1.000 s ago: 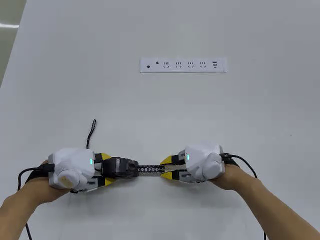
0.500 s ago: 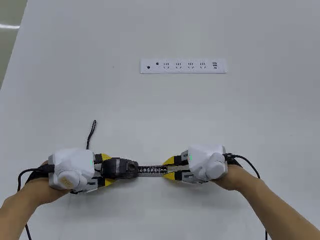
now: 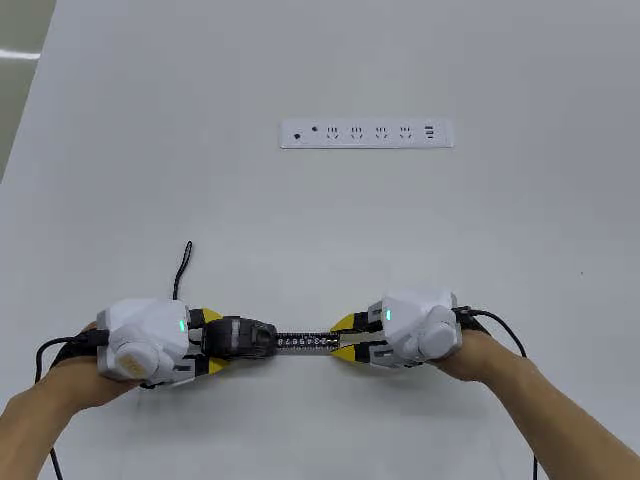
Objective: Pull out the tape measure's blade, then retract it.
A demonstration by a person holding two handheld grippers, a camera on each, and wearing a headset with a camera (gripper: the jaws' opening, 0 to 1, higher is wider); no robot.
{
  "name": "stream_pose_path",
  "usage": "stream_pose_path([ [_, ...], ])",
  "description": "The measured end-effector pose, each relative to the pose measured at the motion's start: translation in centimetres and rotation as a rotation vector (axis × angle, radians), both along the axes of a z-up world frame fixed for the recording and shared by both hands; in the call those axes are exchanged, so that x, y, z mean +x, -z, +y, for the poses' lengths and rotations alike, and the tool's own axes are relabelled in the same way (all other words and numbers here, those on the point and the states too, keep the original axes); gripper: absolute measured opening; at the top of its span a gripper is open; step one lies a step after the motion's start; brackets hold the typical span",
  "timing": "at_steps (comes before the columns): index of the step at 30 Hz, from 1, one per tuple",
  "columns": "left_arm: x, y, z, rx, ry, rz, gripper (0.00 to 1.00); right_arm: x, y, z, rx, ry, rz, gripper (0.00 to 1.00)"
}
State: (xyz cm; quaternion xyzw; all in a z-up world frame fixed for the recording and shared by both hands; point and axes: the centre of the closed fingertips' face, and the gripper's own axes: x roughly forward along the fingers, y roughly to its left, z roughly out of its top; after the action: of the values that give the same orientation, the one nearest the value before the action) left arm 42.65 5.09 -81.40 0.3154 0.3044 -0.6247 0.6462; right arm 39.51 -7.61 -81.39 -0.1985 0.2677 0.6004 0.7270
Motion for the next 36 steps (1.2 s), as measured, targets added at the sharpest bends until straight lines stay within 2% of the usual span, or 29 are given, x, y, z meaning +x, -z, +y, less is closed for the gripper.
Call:
stream_pose_path([
  [36,0.0,0.0,0.0,0.002,0.000,0.001,0.29,-0.5,0.1,-3.1,-0.001,0.015,0.013,0.11],
])
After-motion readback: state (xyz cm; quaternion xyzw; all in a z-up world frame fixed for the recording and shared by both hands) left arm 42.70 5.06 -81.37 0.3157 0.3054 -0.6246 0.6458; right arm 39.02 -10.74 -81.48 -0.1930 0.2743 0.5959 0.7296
